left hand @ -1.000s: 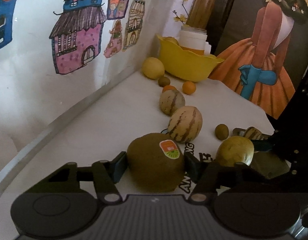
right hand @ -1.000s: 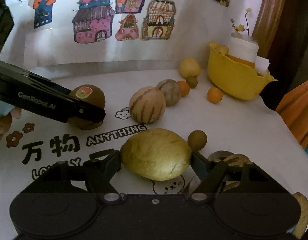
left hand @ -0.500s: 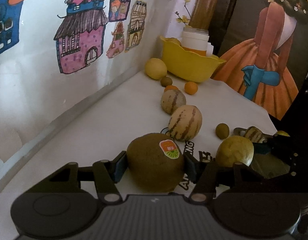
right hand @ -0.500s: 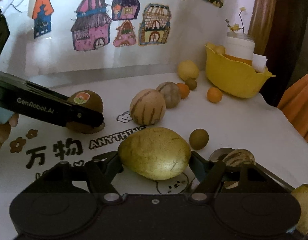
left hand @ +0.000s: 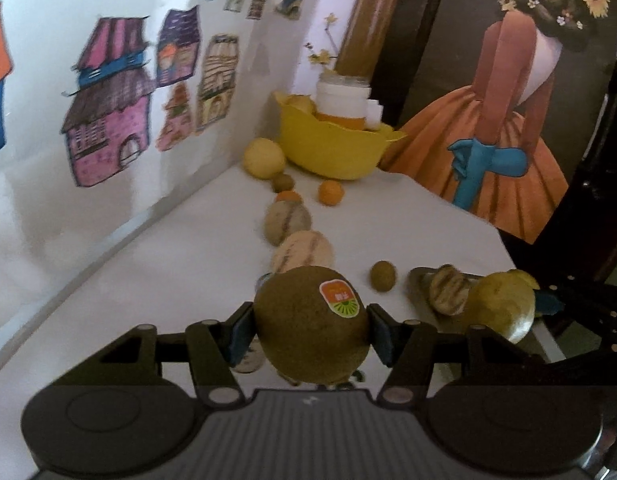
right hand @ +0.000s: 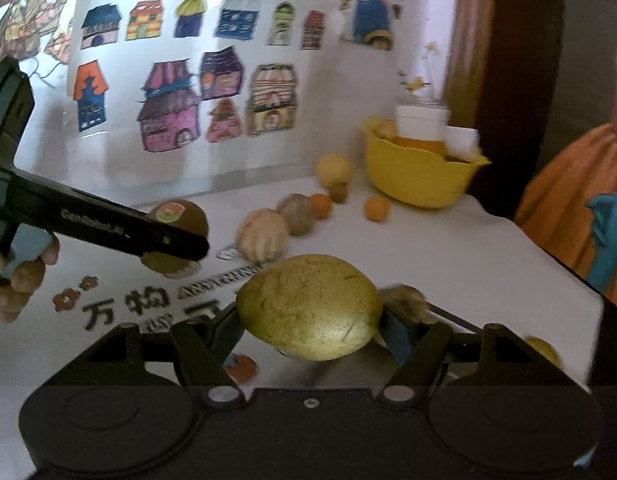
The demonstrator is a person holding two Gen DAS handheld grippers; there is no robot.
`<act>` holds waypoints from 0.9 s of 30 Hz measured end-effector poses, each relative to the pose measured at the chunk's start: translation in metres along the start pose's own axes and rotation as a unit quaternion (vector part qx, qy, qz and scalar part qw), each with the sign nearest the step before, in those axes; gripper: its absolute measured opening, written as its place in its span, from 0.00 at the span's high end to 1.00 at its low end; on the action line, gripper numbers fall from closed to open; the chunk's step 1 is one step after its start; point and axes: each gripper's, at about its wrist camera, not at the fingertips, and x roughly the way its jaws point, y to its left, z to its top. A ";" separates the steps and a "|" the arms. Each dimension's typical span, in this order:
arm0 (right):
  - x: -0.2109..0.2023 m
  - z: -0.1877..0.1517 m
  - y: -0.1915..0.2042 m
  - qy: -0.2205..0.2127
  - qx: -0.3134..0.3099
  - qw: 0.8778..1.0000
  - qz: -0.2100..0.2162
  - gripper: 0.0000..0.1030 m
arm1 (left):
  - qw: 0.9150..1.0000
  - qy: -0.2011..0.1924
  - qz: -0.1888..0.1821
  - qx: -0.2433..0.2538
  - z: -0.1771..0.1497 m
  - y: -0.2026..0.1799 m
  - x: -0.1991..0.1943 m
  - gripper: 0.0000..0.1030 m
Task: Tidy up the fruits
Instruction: 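Carry the kiwi in the left tool while the right tool carries the pear to the tray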
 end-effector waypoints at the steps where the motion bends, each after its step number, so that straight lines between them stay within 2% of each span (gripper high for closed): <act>1: -0.006 -0.003 -0.004 0.000 0.001 1.000 -0.008 0.28 | 1.000 0.000 -0.003 0.001 0.000 -0.004 0.000 0.38; 7: -0.031 -0.020 -0.034 0.011 0.021 0.999 -0.048 0.28 | 0.999 0.003 -0.030 0.015 -0.001 -0.037 0.007 0.38; 17: -0.048 -0.049 -0.071 0.029 0.053 0.995 -0.085 0.28 | 0.996 0.023 -0.078 0.045 -0.008 -0.089 0.035 0.38; 27: -0.047 -0.068 -0.088 0.040 0.059 0.992 -0.108 0.28 | 0.991 0.045 -0.093 0.087 -0.020 -0.119 0.059 0.38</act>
